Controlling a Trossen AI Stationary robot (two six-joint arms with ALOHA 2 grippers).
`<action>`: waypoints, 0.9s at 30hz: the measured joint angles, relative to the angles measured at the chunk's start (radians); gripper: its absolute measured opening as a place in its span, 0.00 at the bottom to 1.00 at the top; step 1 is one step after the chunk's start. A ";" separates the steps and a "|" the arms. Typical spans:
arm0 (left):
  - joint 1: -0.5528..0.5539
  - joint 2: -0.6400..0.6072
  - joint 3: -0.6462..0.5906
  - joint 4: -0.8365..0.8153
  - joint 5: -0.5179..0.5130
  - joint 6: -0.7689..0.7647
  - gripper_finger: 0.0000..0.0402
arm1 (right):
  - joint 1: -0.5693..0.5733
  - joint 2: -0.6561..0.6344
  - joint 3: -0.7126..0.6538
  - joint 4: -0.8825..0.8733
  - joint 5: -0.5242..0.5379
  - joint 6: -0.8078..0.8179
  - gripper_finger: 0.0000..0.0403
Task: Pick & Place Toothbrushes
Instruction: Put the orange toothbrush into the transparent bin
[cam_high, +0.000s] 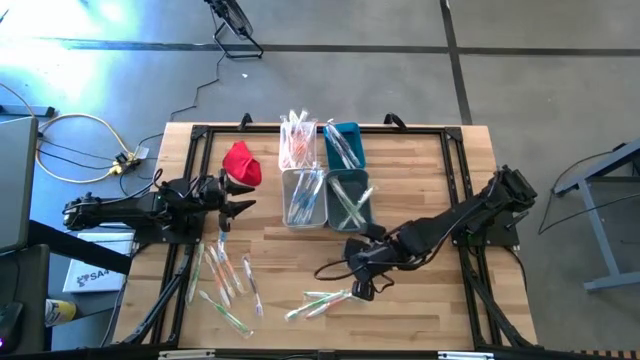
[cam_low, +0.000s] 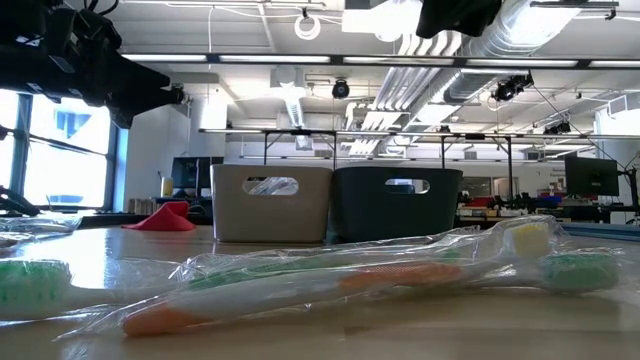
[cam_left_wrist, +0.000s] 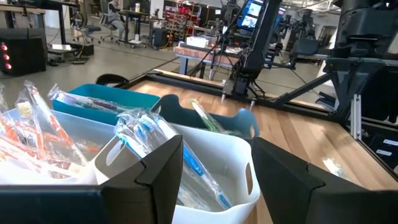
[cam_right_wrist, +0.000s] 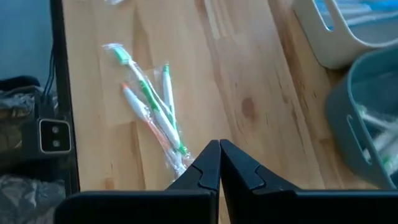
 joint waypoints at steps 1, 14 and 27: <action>0.000 0.000 0.000 0.000 0.000 0.000 0.47 | 0.000 0.000 0.000 -0.006 0.000 0.019 0.00; 0.000 0.000 0.000 0.000 0.000 0.004 0.47 | 0.002 0.000 0.000 -0.007 0.014 0.103 0.19; 0.000 0.000 0.000 0.000 0.000 0.004 0.47 | 0.077 0.074 -0.001 0.019 -0.008 0.071 0.27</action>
